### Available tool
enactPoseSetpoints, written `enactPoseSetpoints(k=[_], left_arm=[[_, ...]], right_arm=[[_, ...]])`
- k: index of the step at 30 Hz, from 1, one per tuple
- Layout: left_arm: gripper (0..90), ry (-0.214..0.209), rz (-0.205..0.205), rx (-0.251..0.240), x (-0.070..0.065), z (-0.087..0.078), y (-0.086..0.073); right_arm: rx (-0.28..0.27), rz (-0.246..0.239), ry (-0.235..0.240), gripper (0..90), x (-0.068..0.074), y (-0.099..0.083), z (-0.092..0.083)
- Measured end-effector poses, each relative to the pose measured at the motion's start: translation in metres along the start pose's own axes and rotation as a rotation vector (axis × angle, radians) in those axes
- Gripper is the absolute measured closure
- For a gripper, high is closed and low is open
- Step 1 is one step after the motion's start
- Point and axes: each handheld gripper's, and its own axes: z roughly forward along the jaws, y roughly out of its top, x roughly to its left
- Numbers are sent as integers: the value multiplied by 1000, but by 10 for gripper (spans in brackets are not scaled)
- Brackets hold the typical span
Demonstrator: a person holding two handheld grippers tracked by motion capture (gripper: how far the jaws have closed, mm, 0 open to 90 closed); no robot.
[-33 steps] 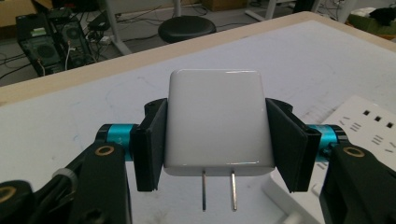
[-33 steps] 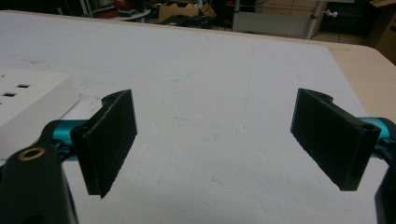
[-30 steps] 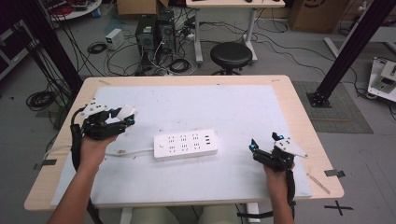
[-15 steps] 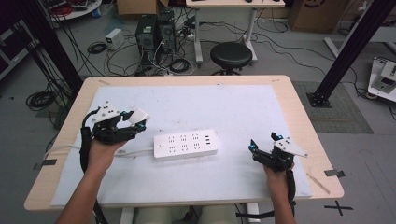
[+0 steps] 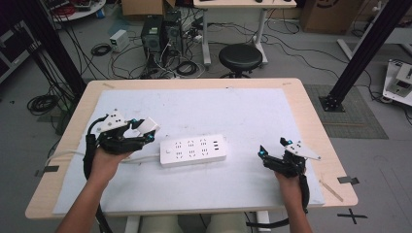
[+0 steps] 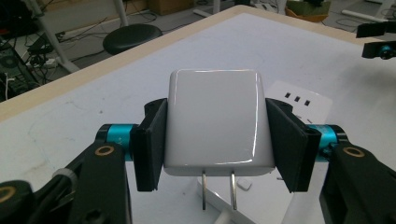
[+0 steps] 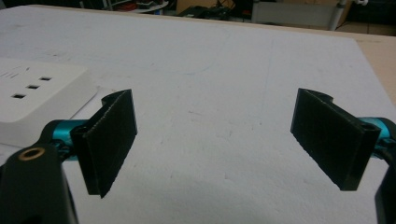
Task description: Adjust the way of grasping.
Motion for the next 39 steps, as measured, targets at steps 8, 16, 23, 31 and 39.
enactPoseSetpoints(k=[8,16,23,31,39], left_arm=[[424,-59,39,2,-6,2,1],[425,-105,88,8,-15,3,5],[424,-141,136,23,-23,3,8],[425,-194,225,39,-37,5,9],[425,-239,269,57,-48,13,9]], right_arm=[[51,-39,124,149,6,12,0],[128,-6,326,149,15,36,2],[161,36,458,149,23,55,5],[172,75,595,149,37,74,6],[208,81,673,150,49,84,12]])
